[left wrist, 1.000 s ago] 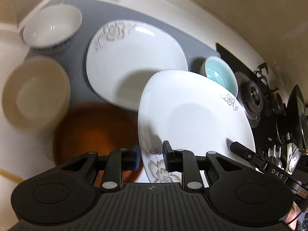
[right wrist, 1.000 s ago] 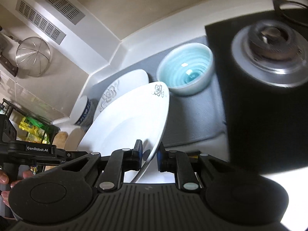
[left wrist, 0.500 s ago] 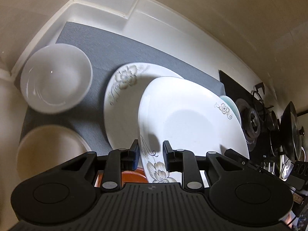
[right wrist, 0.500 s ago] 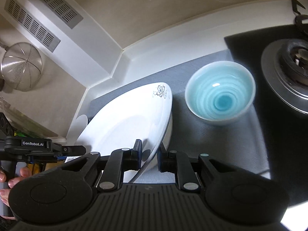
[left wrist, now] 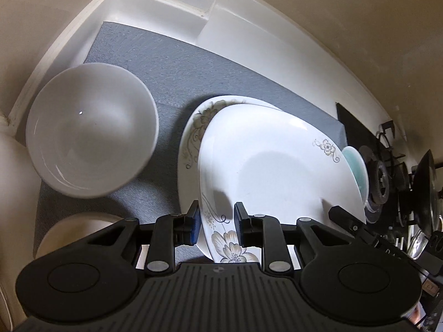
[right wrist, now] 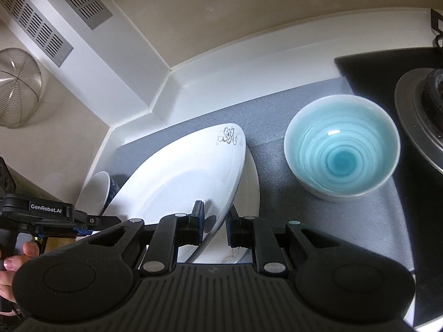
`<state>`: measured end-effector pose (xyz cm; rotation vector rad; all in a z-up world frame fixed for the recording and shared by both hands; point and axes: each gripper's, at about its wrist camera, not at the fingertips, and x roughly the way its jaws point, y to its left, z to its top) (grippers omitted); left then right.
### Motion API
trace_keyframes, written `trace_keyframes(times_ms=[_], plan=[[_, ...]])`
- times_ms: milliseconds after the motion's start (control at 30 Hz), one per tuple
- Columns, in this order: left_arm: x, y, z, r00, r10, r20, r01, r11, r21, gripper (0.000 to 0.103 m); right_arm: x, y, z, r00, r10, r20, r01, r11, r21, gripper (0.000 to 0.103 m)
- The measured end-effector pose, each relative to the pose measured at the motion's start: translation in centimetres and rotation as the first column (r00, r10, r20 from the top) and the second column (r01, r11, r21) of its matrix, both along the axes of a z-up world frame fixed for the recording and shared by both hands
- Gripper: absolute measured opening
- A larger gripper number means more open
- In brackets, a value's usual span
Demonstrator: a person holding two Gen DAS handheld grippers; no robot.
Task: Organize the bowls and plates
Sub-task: 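Lower the white plate onto the other white plate with both grippers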
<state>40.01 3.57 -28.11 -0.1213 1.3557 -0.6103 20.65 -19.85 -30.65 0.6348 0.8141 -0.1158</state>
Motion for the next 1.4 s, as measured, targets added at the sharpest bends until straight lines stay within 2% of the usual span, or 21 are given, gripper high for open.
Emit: trace_keyframes(times_ms=[233,367,500,600,767,900,1033,1133,1400], plan=[[1.0,-0.3,-1.3,1.0,0.001,-0.024,0.0,0.999,0.043,0.025,1.5,0.0,-2.0,1.0,0.005,-0.014,-0.005,1.0,0.007,0.017],[1.3,-0.4,-1.4,0.999,-0.027,-0.017,0.027,0.999,0.026,0.025,1.5,-0.5,-2.7,1.0,-0.023,0.008,0.023,0.999,0.022,0.018],[1.6,-0.3,-2.7,0.998,-0.021,-0.067,0.022,1.0,0.017,0.025,1.1,-1.0,-3.8,0.998,-0.067,-0.007,0.067,0.996,0.056,0.017],[1.5,-0.5,-3.1,0.997,-0.038,-0.068,0.038,0.999,0.004,0.025,0.8,-1.0,-4.1,0.995,-0.103,-0.007,0.103,0.993,0.054,0.017],[1.9,0.7,-3.4,0.994,-0.017,-0.108,0.013,0.999,-0.041,0.025,1.1,-0.7,-3.7,0.997,-0.077,-0.012,0.078,0.997,0.013,0.017],[1.1,1.2,-2.3,0.997,-0.051,-0.062,0.049,0.998,-0.041,0.025,1.0,-1.0,-4.1,0.996,-0.087,-0.002,0.087,0.996,0.035,0.017],[0.3,1.0,-1.6,0.996,-0.089,-0.001,0.089,0.996,0.008,0.025,0.2,-1.3,-4.8,0.995,-0.101,0.012,0.099,0.991,0.091,0.015],[0.1,0.5,-2.1,0.996,-0.089,0.009,0.088,0.994,0.058,0.025,-0.1,-1.6,-5.4,0.993,-0.117,0.013,0.114,0.983,0.146,0.015],[0.1,0.1,-3.1,0.996,-0.087,0.004,0.087,0.993,0.075,0.025,0.4,-1.5,-4.9,0.997,-0.078,-0.019,0.08,0.987,0.138,0.016]])
